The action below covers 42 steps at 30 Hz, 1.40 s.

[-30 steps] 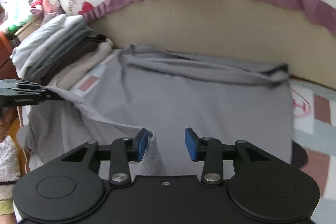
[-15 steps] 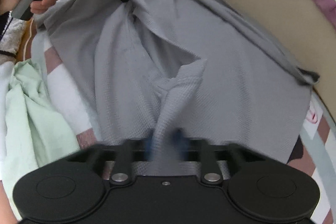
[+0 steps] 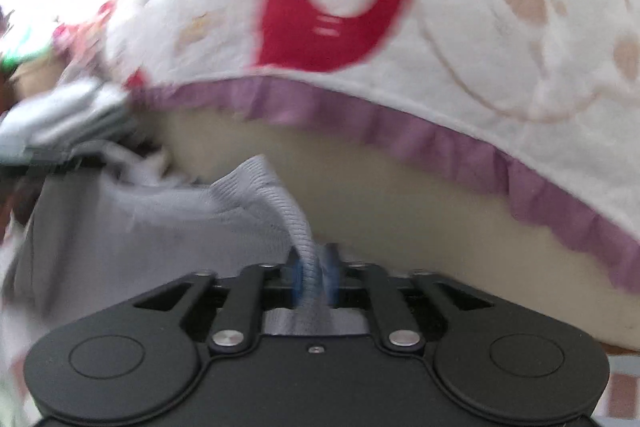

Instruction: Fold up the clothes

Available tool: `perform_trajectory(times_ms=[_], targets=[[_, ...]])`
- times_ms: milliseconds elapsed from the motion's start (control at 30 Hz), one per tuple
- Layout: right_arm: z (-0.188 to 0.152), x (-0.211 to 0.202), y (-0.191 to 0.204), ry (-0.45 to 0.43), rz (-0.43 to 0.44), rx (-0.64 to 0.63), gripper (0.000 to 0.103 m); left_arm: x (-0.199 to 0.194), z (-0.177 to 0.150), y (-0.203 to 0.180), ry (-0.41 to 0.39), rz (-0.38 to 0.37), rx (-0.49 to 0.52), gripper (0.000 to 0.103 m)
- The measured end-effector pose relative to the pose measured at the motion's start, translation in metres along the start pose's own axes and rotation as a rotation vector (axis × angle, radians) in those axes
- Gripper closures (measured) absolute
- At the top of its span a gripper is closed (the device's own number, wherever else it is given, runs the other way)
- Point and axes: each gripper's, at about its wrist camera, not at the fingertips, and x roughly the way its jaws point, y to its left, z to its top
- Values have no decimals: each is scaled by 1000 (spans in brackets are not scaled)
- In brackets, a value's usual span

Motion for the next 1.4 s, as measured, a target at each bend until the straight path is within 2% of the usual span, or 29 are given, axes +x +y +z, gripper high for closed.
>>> perform_trajectory(times_ms=[33, 100, 133, 233, 267, 367, 433, 533, 600, 667, 733, 800, 867, 1033, 1200, 1233, 1267, 1300, 1367, 1400], targets=[[-3, 15, -10, 21, -50, 67, 49, 15, 2, 1, 36, 36, -5, 41], [-11, 36, -26, 114, -168, 189, 51, 23, -5, 4, 95, 79, -15, 41], [-17, 36, -30, 149, -215, 230, 50, 18, -11, 7, 99, 59, -14, 41], [-40, 18, -35, 188, -209, 332, 50, -5, -39, 18, 123, -14, -14, 38], [-47, 10, -34, 199, -164, 343, 50, -10, -49, 22, 144, -28, -16, 38], [-58, -5, -27, 307, -104, 303, 50, -25, -74, 36, 204, -44, -39, 38], [-62, -18, -20, 357, -101, 252, 49, -34, -85, 43, 221, -38, -47, 38], [-79, -52, -10, 348, -111, 316, 44, -47, -96, 52, 228, -32, -55, 36], [-97, -73, -10, 322, -113, 462, 43, -52, -99, 55, 239, -64, -57, 34], [-107, -77, -12, 325, -108, 523, 43, -56, -101, 54, 243, -99, -45, 32], [-115, -81, -13, 324, -112, 567, 43, -58, -105, 47, 242, -99, 18, 29], [-109, -83, -8, 292, -195, 462, 43, -53, -107, 41, 247, -59, 77, 27], [-106, -81, -15, 257, -238, 426, 43, -51, -108, 42, 244, -20, 97, 22], [-113, -64, -45, 233, -281, 432, 43, -27, -103, 77, 283, -12, -37, 20], [-128, -35, -58, 306, -224, 453, 43, 4, -114, 116, 345, -43, -265, 23], [-131, -29, -55, 325, -210, 441, 44, 7, -116, 118, 356, -52, -281, 23], [-132, -25, -51, 338, -203, 407, 52, 10, -119, 119, 367, -60, -296, 23], [-131, -24, -46, 338, -212, 367, 57, 11, -119, 115, 361, -55, -265, 22], [-128, -22, -37, 336, -228, 289, 86, 11, -121, 106, 349, -46, -203, 22], [-125, -23, -35, 323, -233, 269, 91, 12, -121, 102, 342, -41, -172, 26]])
